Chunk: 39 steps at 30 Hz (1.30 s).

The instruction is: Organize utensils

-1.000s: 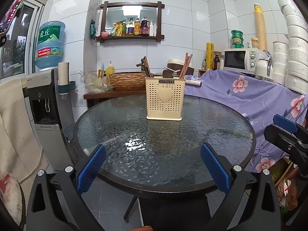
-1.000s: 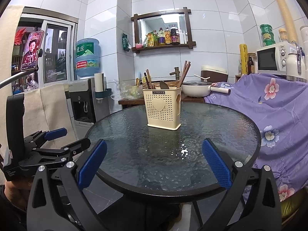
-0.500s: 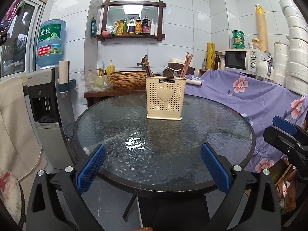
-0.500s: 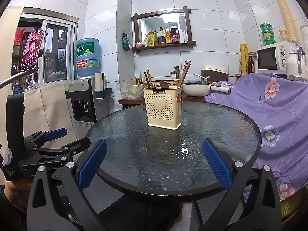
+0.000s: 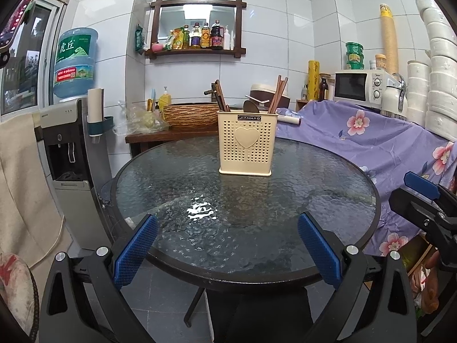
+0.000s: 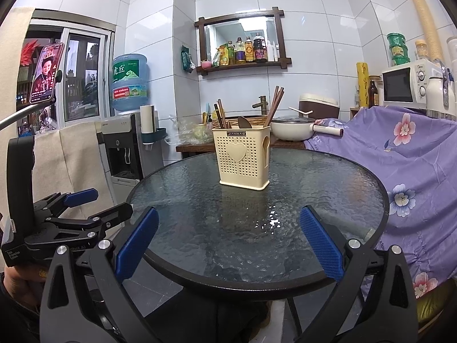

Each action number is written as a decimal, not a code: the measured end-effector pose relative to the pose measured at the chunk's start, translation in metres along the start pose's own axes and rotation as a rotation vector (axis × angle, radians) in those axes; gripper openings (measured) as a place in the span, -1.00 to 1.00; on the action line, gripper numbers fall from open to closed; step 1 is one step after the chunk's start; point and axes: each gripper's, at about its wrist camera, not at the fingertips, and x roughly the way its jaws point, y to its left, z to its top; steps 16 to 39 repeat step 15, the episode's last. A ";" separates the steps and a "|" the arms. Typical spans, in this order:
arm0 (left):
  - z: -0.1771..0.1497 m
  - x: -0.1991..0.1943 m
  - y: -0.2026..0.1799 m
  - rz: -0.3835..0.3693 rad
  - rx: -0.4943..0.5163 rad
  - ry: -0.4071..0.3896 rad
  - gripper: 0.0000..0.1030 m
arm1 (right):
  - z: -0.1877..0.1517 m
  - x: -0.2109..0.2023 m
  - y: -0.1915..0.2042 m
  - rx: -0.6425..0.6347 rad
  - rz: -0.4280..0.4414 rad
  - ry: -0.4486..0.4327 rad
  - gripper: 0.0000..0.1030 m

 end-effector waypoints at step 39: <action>0.000 0.002 -0.002 0.007 0.011 0.014 0.88 | -0.001 0.005 -0.002 0.008 -0.001 0.015 0.89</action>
